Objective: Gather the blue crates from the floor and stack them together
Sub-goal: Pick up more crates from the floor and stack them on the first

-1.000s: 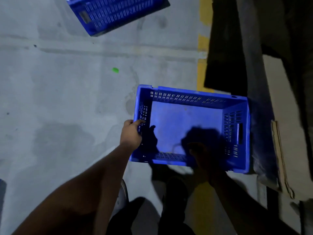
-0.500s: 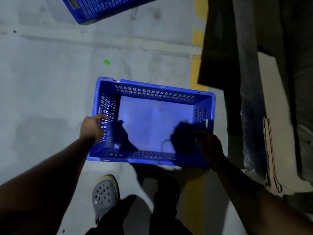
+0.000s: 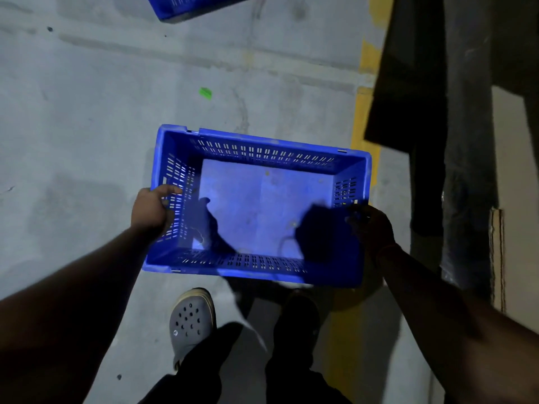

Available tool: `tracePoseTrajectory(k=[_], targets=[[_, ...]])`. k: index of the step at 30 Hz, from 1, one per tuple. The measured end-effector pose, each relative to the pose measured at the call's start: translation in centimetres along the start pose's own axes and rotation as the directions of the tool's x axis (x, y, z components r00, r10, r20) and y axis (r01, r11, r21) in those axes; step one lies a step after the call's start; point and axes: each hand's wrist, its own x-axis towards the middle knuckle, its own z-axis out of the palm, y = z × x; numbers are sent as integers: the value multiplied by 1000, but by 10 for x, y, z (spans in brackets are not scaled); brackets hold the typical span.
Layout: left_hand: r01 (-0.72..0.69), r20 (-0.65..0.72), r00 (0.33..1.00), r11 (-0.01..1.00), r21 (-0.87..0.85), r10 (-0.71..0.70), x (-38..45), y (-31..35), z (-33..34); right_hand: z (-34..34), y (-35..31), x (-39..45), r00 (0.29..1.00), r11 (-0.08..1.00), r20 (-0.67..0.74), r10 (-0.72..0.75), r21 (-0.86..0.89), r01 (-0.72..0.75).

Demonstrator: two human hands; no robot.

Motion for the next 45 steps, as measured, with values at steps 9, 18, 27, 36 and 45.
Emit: tracePoseTrajectory(k=[9, 18, 27, 36, 45], targets=[[42, -20, 999, 981, -187, -46, -47, 20, -47, -27, -42, -35, 996, 999, 88, 12, 44, -16], [127, -60, 987, 950, -285, -150, -185, 31, -172, -115, -155, -149, 988, 982, 129, -84, -160, 105], [203, -172, 938, 881, -428, -300, -334, 35, -282, -190, -278, -251, 943, 945, 235, -234, -173, 278], [234, -309, 811, 760, -607, -497, -489, 0, -308, -202, -360, -312, 797, 790, 420, -433, -248, 560], [299, -306, 602, 564, -770, -737, -615, -66, -304, -129, -442, -399, 603, 617, 614, -510, -227, 753]])
